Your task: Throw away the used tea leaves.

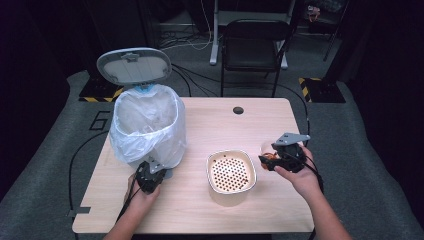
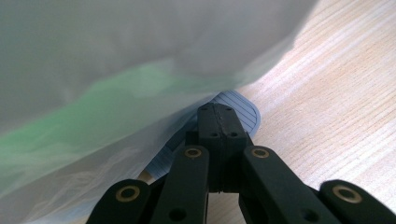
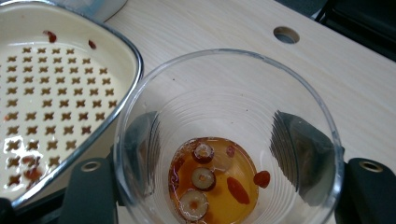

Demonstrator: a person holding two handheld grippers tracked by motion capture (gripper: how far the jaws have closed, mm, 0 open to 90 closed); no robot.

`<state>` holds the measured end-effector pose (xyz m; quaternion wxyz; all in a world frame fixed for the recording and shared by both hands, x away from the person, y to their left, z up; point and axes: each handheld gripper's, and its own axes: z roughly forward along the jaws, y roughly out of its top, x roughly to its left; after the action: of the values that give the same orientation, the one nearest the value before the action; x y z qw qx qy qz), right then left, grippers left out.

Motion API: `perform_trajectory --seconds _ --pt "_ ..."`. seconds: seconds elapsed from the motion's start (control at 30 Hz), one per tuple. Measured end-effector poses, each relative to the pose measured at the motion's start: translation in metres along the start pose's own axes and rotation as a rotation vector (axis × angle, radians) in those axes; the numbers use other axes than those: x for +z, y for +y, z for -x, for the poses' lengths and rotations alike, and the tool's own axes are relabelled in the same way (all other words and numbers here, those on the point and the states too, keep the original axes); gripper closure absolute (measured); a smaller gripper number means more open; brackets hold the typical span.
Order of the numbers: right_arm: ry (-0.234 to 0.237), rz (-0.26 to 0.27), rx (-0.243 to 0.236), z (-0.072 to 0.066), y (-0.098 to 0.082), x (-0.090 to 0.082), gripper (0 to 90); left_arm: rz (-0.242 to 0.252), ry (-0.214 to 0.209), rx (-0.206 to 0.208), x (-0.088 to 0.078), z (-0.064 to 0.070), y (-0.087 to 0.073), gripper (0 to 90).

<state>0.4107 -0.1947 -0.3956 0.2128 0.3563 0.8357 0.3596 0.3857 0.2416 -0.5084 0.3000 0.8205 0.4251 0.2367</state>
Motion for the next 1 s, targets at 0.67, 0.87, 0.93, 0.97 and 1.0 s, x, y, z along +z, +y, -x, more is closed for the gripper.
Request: perform_trajectory --seconds 0.67,0.87,0.93,0.97,1.0 --pt "0.052 0.072 -0.169 0.017 0.042 0.038 31.7 0.0 0.001 0.001 0.0 0.0 0.0 90.0" --pt "0.069 0.075 -0.195 0.017 0.046 0.049 32.1 0.0 0.001 0.0 0.0 0.0 0.0 90.0" --pt "0.073 0.08 -0.202 0.017 0.048 0.052 32.6 0.0 0.001 0.0 0.0 0.0 0.0 90.0" --pt "0.075 0.082 -0.207 0.018 0.049 0.053 32.6 0.0 0.001 0.0 0.0 0.0 0.0 90.0" --pt "0.072 0.085 -0.205 0.018 0.05 0.053 32.6 0.0 0.001 0.0 0.0 0.0 0.0 90.0"
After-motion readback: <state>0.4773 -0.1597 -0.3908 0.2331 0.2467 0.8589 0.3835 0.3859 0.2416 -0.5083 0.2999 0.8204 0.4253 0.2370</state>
